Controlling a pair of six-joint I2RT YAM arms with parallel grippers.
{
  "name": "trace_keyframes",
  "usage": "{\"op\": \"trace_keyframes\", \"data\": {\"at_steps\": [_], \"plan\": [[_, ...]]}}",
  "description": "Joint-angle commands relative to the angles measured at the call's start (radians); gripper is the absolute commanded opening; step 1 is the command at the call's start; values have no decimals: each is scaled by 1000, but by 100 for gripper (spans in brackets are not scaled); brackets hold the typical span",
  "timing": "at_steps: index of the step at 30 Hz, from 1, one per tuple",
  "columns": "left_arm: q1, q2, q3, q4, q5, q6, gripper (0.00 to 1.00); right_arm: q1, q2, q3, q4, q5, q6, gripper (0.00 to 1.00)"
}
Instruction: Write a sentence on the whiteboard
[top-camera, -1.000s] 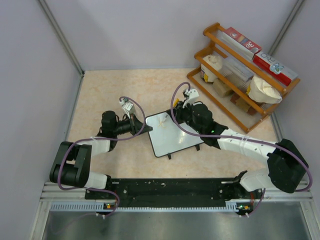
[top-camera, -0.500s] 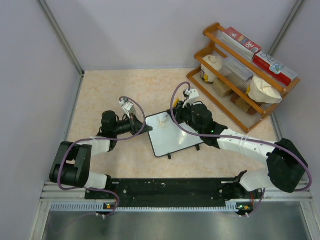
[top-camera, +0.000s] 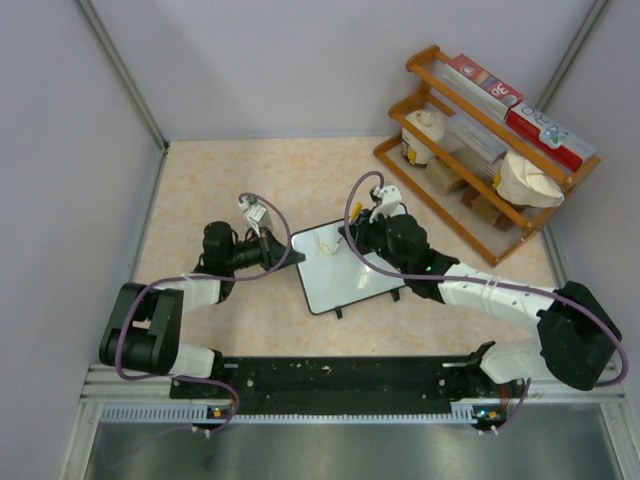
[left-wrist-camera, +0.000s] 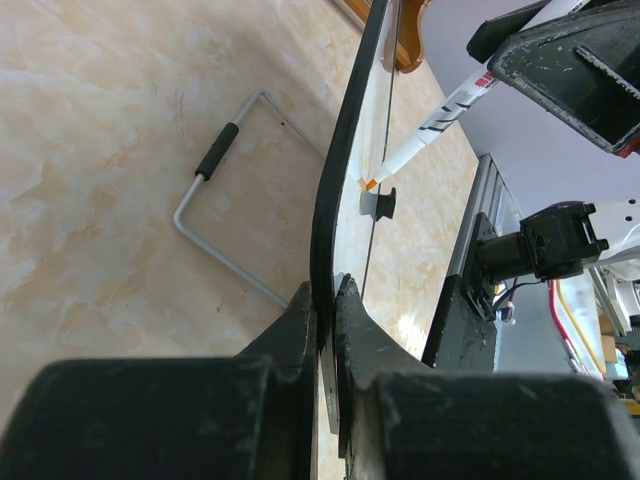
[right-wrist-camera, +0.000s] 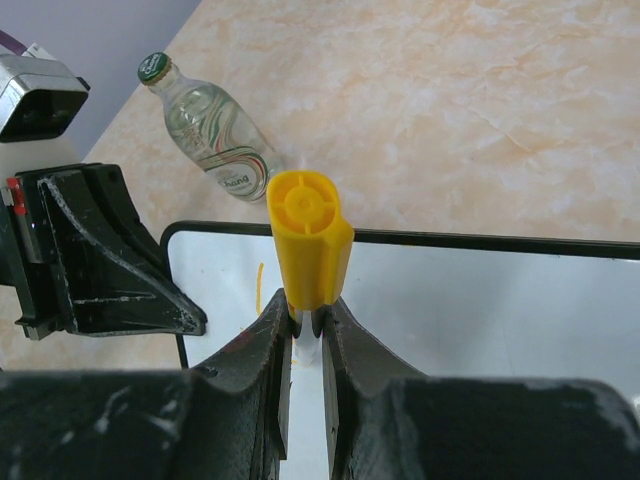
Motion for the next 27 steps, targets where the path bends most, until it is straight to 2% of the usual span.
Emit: {"op": "trace_keyframes", "data": {"at_steps": [1, 6, 9, 10, 13, 14, 16, 19, 20, 22, 24, 25, 27], "plan": [[1, 9, 15, 15, -66, 93, 0, -13, -37, -10, 2, 24, -10, 0], [1, 1, 16, 6, -73, 95, 0, -21, -81, 9, -7, -14, 13, 0], [1, -14, 22, -37, -91, 116, 9, -25, -135, 16, -26, -31, 25, 0], [1, -26, 28, -57, -106, 133, 19, -25, -162, 16, -32, -34, 28, 0], [1, -69, 35, -134, -131, 168, 37, -27, -216, 10, -55, -45, 28, 0], [1, -85, 32, -146, -158, 175, 48, -27, -233, 3, -60, -46, 31, 0], [1, -118, 27, -189, -181, 185, 56, -29, -256, -7, -72, -49, 35, 0], [1, -221, 22, -293, -232, 205, 64, -27, -311, -25, -93, -65, 45, 0], [1, -299, 21, -328, -255, 222, 66, -29, -325, -28, -99, -68, 45, 0], [1, -396, 19, -425, -351, 241, 71, -27, -362, -34, -116, -83, 54, 0], [-1, -561, 19, -554, -443, 253, 75, -27, -394, -37, -126, -114, 59, 0], [-11, -662, 22, -581, -451, 242, 78, -29, -402, -39, -130, -126, 65, 0], [-39, -736, 29, -574, -435, 215, 82, -29, -429, -45, -127, -182, 81, 0]]}}
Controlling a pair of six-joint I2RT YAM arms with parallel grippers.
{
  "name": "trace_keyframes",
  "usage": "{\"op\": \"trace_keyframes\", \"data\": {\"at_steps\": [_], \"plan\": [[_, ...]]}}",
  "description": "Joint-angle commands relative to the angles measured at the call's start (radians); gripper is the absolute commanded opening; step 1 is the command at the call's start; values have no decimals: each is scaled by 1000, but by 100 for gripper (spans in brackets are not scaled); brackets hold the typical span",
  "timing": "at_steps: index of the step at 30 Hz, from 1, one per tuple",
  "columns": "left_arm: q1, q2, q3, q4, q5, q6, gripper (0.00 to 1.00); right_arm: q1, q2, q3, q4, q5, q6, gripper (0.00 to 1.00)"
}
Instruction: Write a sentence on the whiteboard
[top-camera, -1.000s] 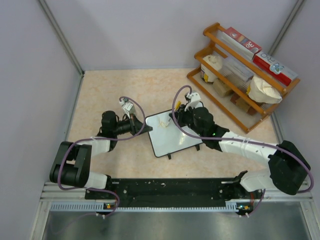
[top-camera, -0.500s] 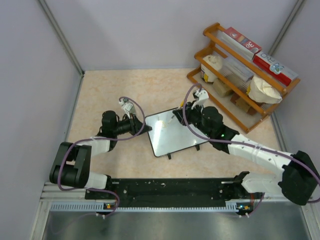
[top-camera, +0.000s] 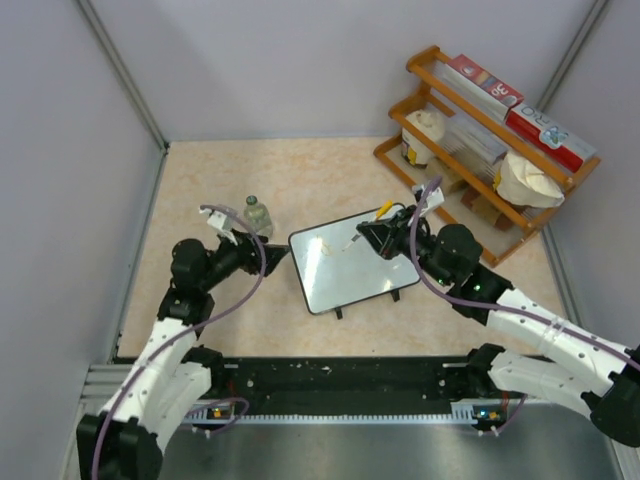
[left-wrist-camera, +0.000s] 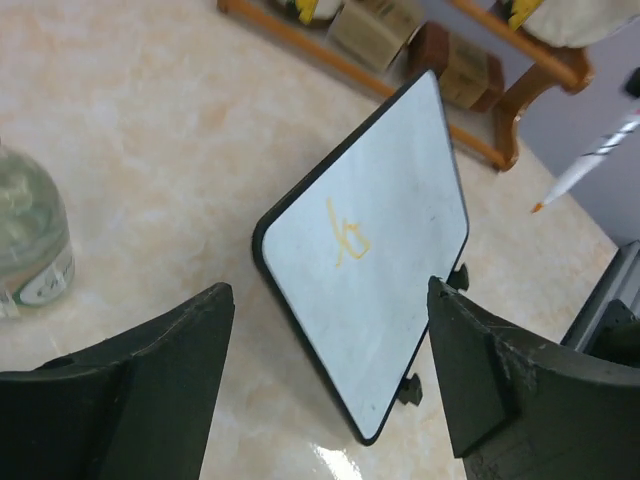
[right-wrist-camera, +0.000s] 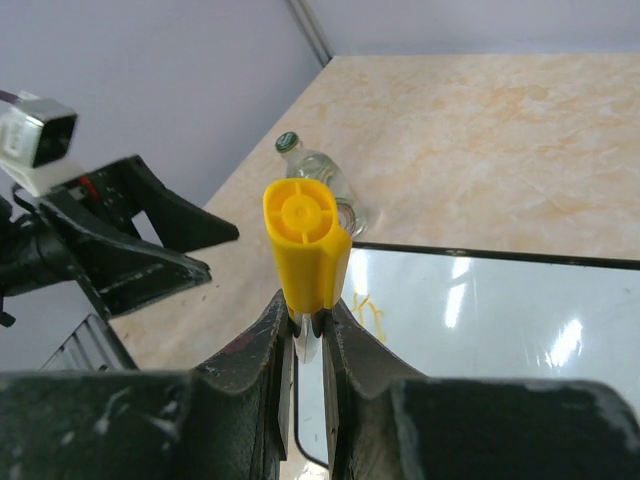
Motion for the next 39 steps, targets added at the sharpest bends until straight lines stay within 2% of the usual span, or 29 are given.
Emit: {"op": "trace_keyframes", "data": {"at_steps": [1, 3, 7, 10, 16, 19, 20, 22, 24, 25, 26, 28, 29, 30, 32, 33, 35, 36, 39], "plan": [[-82, -197, 51, -90, -58, -15, 85, -9, -66, -7, 4, -113, 35, 0], [-138, -188, 107, -93, -37, -18, 87, -9, -78, -10, 10, -159, 54, 0], [-296, -37, 293, -85, 51, -13, 89, -7, -107, -22, 40, -230, 113, 0], [-379, 57, 361, -59, 69, 0, 89, -9, -121, -42, 74, -250, 146, 0], [-514, 203, 423, -26, 40, 16, 87, -6, -135, -51, 80, -244, 166, 0], [-551, 243, 417, -23, 5, 19, 80, -7, -149, -50, 74, -233, 173, 0], [-556, 247, 414, -21, 3, 20, 77, -7, -149, -48, 73, -232, 173, 0], [-564, 244, 404, -18, -1, 20, 57, -9, -149, -38, 59, -230, 175, 0], [-565, 235, 400, -16, -6, 22, 32, -9, -144, -34, 39, -238, 173, 0], [-567, 223, 400, -21, -13, 27, 13, -9, -146, -31, 30, -238, 172, 0], [-565, 217, 403, -33, -17, 33, 3, -9, -149, -30, 15, -239, 170, 0], [-565, 200, 423, -93, -17, 53, 0, -9, -161, -24, -13, -251, 147, 2], [-565, 194, 430, -111, -18, 62, 0, -9, -167, -16, -56, -255, 140, 9], [-565, 183, 438, -143, -15, 65, 0, -9, -172, -7, -79, -259, 115, 23], [-565, 174, 444, -170, -10, 79, 0, -10, -186, 25, -129, -276, 89, 44], [-565, 166, 453, -196, -6, 83, 0, -15, -189, 36, -162, -285, 68, 61], [-565, 162, 464, -232, 9, 97, 0, -22, -206, 56, -189, -310, 57, 77], [-565, 160, 475, -245, 20, 102, 0, -41, -213, 58, -194, -337, 58, 90], [-565, 157, 499, -294, 69, 123, 0, -102, -215, 65, -188, -455, 86, 99]]}}
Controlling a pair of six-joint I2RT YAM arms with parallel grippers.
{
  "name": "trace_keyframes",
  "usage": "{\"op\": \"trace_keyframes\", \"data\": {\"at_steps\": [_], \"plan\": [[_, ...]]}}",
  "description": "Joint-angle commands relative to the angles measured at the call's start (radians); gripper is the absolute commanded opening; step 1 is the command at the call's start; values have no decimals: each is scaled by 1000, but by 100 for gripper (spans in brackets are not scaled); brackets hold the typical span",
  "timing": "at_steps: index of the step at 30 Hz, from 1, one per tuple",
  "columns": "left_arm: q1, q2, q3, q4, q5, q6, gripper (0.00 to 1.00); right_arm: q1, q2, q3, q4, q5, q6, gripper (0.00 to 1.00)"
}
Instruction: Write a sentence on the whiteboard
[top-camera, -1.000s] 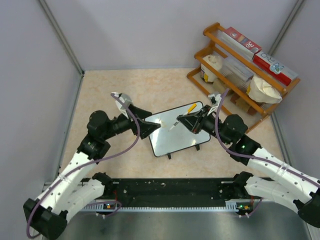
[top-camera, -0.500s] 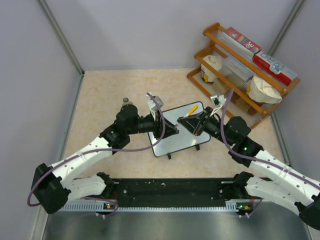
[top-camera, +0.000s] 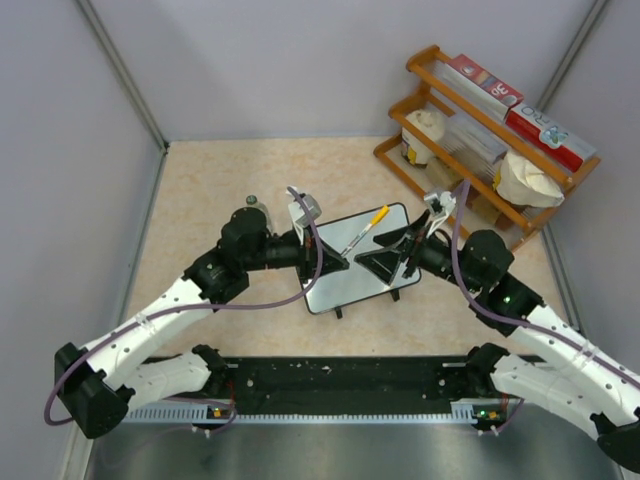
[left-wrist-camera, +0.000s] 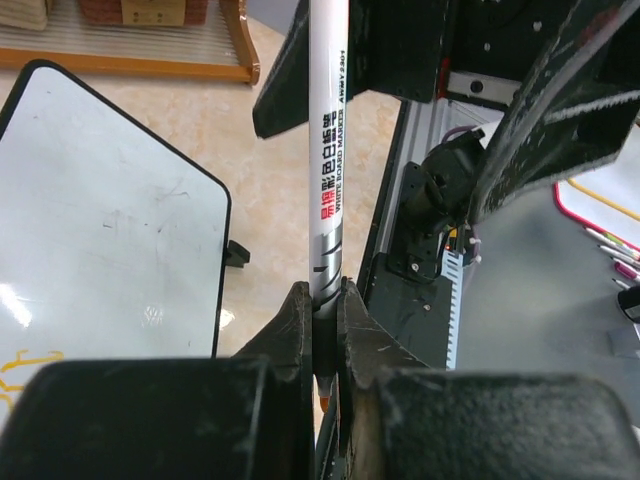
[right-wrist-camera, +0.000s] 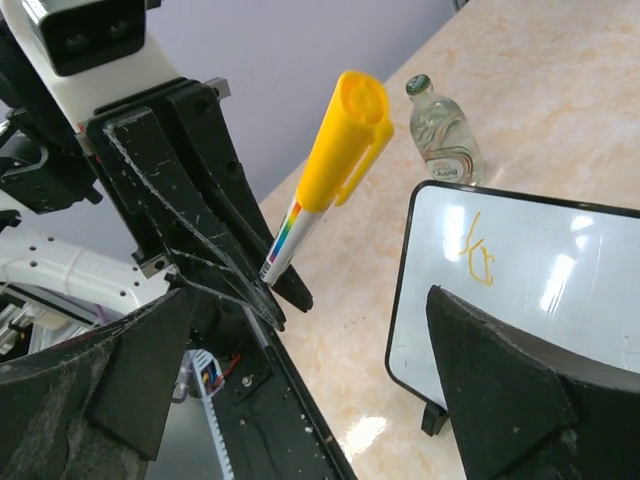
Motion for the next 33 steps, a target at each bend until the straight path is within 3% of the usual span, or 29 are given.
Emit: {"op": "trace_keyframes", "data": {"at_steps": [1, 4, 11, 22, 33], "plan": [[-1, -26, 69, -84, 71, 47, 0, -84, -20, 68, 2, -181, 6, 99], [-1, -31, 85, -104, 119, 54, 0, -115, 11, 54, 107, -325, 69, 98], [-7, -46, 86, -106, 133, 48, 0, -114, 81, 45, 213, -442, 139, 56], [-21, -45, 83, -103, 131, 48, 0, -101, 127, 12, 319, -450, 240, 42], [-24, -71, 68, -104, 101, 48, 0, -68, 156, 35, 256, -458, 208, 11]]}}
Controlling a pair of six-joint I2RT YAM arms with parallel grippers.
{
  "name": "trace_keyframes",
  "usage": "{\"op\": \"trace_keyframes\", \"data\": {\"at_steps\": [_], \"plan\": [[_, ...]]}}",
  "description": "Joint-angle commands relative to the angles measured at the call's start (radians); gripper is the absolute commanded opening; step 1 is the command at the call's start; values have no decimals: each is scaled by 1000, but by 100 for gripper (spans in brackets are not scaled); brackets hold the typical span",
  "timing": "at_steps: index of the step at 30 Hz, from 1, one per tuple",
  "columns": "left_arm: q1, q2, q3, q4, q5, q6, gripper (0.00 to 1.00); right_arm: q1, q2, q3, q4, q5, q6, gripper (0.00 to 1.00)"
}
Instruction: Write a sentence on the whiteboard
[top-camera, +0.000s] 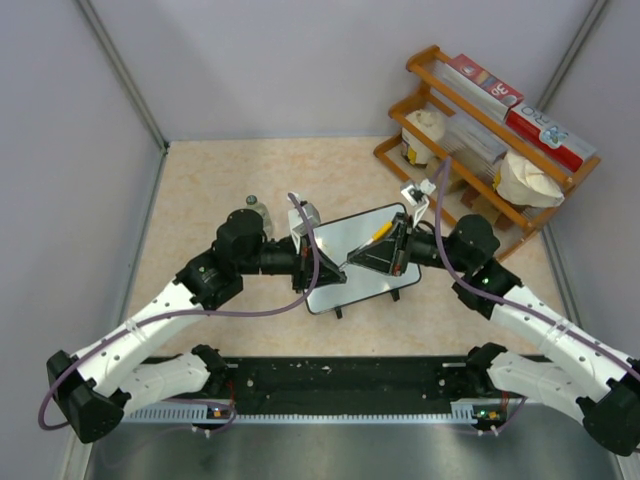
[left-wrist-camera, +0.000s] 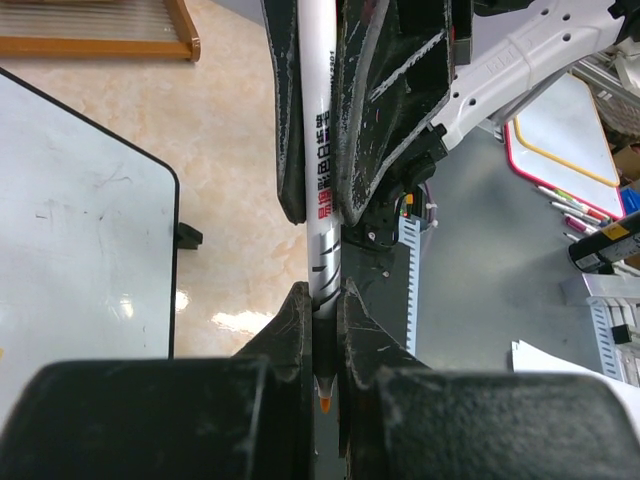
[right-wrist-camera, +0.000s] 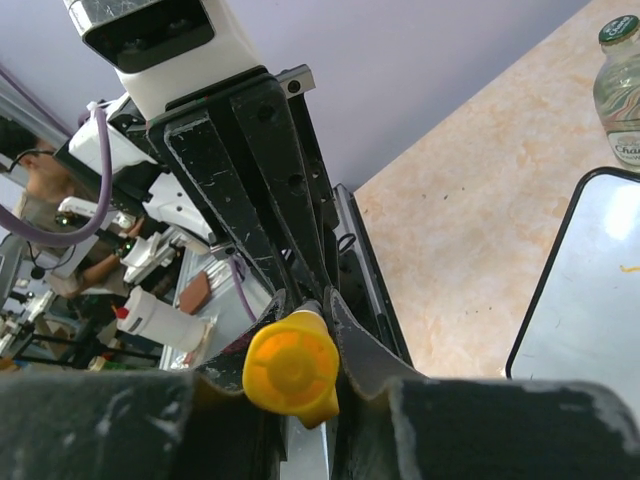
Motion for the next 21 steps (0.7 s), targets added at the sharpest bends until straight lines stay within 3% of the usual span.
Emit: {"op": "trace_keyframes", "data": {"at_steps": [1, 6, 11, 14, 17, 21], "plan": [[-5, -33, 22, 24, -9, 18, 0, 16, -7, 16, -5, -20, -16, 1], [-5, -34, 16, 20, -21, 16, 0, 16, -28, 3, -31, 8, -40, 0], [-4, -54, -18, 27, -59, -5, 67, 13, -48, -7, -66, 83, -65, 0], [-2, -103, -71, 31, -200, -52, 78, -3, -70, -19, -124, 161, -88, 0], [39, -143, -131, 24, -306, -97, 82, -49, -112, -63, -141, 210, -95, 0], [169, -148, -248, 117, -239, -175, 84, -108, -166, -99, -187, 271, -120, 0]]}}
